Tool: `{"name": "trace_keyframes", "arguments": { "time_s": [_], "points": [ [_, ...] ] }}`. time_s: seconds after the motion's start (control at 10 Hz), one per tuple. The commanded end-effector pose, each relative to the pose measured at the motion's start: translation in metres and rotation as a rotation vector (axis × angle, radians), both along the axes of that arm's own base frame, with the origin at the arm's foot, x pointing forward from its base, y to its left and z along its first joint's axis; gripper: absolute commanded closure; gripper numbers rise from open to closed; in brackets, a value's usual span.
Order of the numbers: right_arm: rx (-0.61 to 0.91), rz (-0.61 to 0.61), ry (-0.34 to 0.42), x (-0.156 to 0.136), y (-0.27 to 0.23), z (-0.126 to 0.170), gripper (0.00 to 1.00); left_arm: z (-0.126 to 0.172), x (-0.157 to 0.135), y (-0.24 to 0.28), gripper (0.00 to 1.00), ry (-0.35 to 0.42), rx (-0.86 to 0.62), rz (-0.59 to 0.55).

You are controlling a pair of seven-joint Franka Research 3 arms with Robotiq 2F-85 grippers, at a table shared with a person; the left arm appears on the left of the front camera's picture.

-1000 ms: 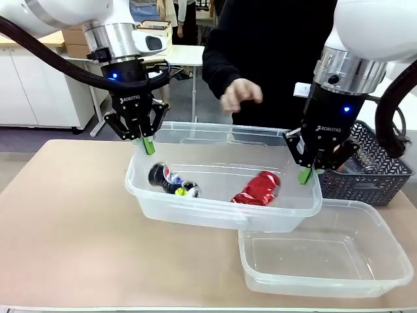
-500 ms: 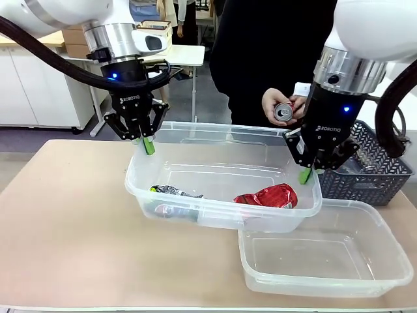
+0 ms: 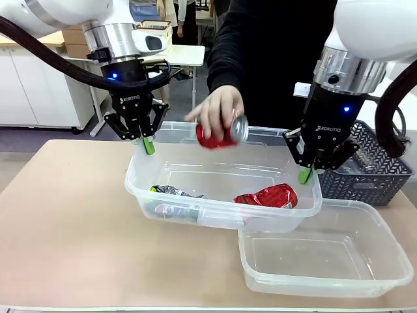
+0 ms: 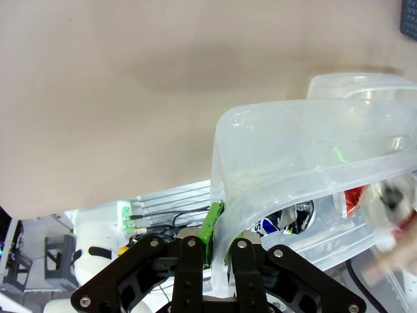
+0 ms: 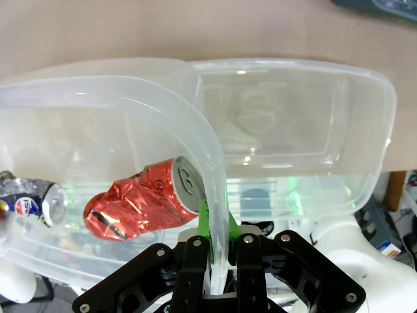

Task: Sort the waste into each basket.
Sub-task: Offer the picked Organizing box to the human.

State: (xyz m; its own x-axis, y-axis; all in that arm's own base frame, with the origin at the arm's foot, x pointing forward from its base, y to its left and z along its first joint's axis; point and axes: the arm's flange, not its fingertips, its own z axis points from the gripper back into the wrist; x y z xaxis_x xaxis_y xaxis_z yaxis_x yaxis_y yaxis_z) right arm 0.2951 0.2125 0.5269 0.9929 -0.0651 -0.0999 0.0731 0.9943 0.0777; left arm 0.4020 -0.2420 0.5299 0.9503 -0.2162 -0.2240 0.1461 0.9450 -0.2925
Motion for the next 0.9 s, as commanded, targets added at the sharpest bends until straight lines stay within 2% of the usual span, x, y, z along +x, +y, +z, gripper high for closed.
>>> {"name": "trace_keyframes", "arguments": {
  "time_s": [0.0,0.8],
  "points": [
    [-0.013,0.012,0.012,0.0029,-0.0016,-0.0019,0.95,0.0083,-0.0033,0.0021,0.94,0.0,-0.022,0.011],
    [-0.013,0.012,0.012,0.0029,-0.0016,-0.0019,0.95,0.0083,-0.0033,0.0021,0.94,0.0,-0.022,0.011]
  ]
}}
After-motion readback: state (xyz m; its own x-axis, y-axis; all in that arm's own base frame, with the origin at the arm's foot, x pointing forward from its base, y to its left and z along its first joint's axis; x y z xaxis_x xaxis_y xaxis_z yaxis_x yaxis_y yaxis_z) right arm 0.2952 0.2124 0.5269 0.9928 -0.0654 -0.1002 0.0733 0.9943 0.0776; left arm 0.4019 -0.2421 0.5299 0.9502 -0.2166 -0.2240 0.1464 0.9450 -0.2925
